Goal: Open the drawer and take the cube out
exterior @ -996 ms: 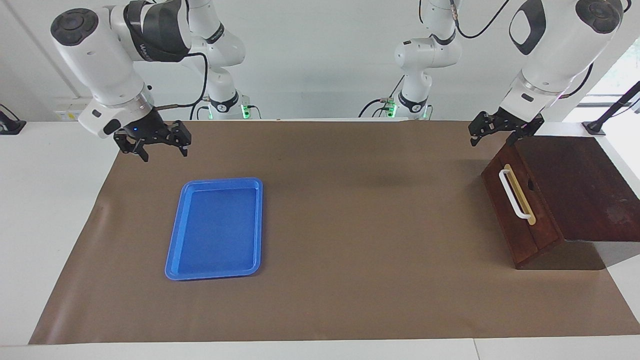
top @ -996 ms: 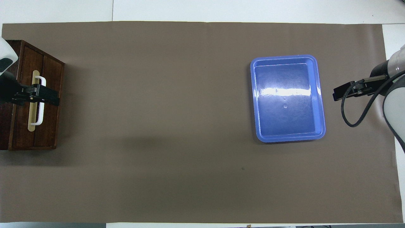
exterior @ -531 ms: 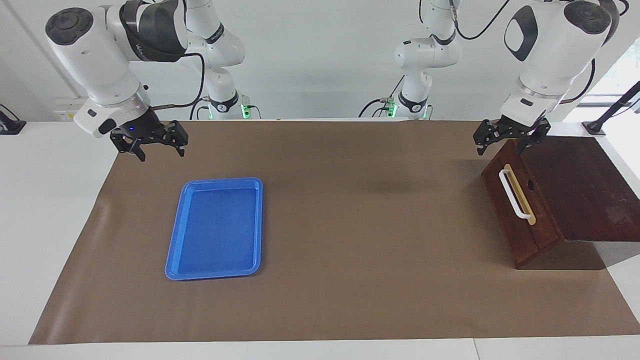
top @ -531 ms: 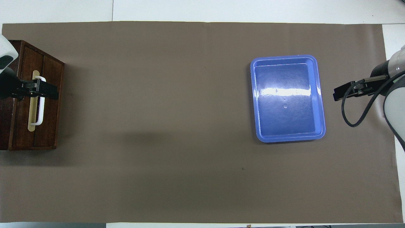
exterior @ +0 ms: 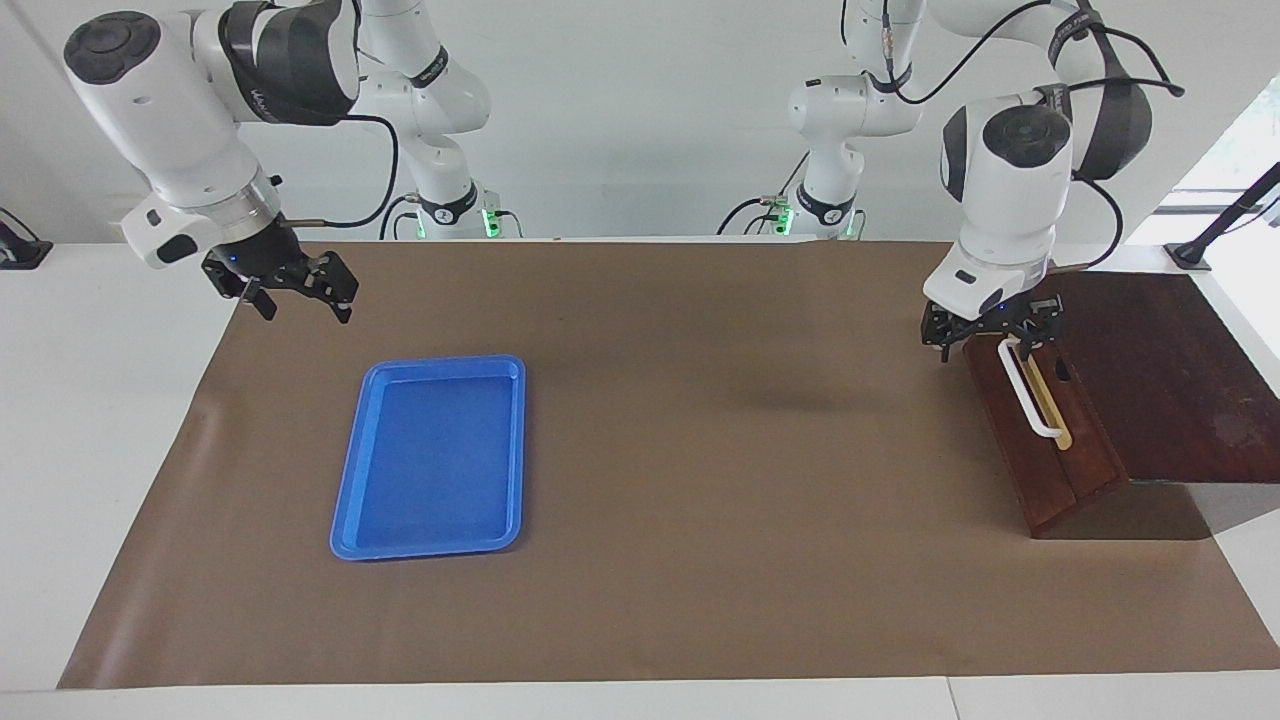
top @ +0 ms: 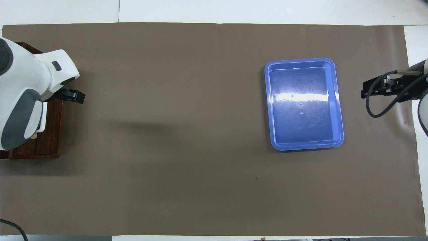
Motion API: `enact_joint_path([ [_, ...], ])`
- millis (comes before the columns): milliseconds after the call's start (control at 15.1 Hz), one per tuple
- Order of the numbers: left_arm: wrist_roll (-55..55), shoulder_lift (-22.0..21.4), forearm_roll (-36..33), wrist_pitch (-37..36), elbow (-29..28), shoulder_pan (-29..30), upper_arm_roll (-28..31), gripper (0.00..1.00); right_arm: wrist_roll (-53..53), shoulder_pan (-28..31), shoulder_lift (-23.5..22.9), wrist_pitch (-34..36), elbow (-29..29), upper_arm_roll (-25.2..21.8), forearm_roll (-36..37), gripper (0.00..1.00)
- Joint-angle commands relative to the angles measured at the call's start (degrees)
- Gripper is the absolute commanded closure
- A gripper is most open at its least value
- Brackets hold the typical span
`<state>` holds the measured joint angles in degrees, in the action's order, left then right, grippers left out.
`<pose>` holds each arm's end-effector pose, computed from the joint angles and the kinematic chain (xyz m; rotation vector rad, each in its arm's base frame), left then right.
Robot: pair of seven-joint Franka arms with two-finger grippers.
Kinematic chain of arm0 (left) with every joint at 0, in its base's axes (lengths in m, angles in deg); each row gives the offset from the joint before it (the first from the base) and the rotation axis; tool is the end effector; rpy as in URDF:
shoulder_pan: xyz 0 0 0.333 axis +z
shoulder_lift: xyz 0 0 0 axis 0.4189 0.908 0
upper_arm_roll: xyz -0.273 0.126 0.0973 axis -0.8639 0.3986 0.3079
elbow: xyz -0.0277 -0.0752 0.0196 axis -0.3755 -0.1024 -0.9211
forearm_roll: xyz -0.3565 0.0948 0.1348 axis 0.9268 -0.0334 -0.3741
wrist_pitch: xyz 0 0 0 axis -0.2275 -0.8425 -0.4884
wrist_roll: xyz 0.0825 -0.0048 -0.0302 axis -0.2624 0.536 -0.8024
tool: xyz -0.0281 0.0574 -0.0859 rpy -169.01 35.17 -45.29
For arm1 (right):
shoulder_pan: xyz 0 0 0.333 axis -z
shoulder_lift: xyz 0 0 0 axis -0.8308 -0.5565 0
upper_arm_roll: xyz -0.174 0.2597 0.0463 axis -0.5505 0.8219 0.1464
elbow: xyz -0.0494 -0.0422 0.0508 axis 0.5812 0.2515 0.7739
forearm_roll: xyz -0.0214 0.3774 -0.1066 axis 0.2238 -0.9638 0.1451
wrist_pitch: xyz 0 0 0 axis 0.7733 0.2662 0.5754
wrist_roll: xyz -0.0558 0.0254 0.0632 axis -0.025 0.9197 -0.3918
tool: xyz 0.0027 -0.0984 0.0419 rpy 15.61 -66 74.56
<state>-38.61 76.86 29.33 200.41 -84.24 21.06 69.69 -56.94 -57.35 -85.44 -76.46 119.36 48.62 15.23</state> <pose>0.5862 -0.0719 0.4827 -2.7537 0.4600 -0.0841 0.5791 -0.0151 0.5709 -3.1148 0.3590 0.0485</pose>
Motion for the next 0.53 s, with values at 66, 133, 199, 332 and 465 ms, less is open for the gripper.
enact_joint_path([
  [66, 0.1, 1.3, -2.7, 6.2, -3.4, 2.4, 0.3, 0.00, -18.3, -1.9, -5.4, 0.0, -5.2, 0.7, -1.6, 0.00],
  [133, 0.1, 1.9, -2.7, 6.6, -3.5, 3.3, 0.3, 0.00, -22.5, -2.0, -6.5, -0.1, -6.2, 0.7, -3.0, 0.01],
  [199, 0.1, 2.1, -2.8, 8.0, -4.2, 4.4, 0.3, 0.00, -27.4, -2.4, -7.7, -0.2, -7.0, 0.7, -4.7, 0.01],
  [332, 0.1, 1.9, -3.0, 9.0, -5.2, 4.7, 0.4, 0.00, -34.5, -3.8, -9.6, -0.2, -8.9, 0.7, -6.4, 0.02],
  [465, 0.1, 2.1, -3.9, 10.1, -5.8, 5.3, 0.4, 0.00, -42.3, -5.5, -10.4, -0.8, -8.9, 0.7, -9.2, 0.03],
])
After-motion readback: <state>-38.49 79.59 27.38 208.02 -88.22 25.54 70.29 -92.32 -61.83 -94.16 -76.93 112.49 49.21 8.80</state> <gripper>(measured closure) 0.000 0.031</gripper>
